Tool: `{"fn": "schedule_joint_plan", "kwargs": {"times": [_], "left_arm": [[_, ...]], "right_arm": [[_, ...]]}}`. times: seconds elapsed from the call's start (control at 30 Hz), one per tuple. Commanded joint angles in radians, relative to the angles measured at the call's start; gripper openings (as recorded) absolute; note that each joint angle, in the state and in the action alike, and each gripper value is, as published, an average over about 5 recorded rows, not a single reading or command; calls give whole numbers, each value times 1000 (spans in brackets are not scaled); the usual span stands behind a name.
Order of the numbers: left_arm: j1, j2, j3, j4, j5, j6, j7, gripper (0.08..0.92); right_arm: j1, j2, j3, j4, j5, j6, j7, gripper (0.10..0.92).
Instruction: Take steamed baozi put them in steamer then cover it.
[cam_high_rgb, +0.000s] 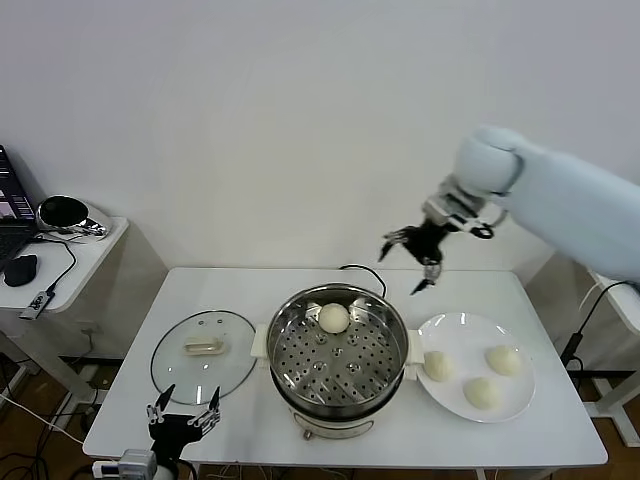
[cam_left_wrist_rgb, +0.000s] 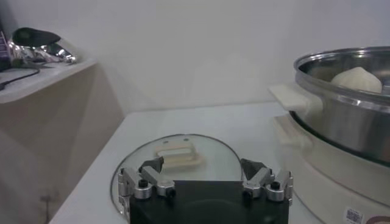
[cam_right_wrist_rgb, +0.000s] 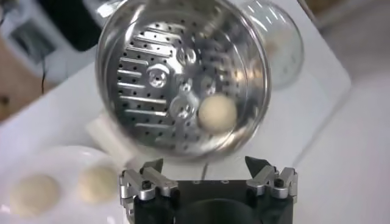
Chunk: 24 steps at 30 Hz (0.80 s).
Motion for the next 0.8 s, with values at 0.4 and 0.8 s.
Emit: {"fn": "schedule_joint_plan", "kwargs": {"times": [0.4, 0.8], "left_arm": [[4, 20, 12, 21, -3, 11, 8, 823], [2, 13, 6, 65, 9, 11, 8, 823]], "right_arm": [[-616, -194, 470, 118, -260, -506, 93, 823], [-665, -27, 444, -23, -365, -420, 93, 823]]}}
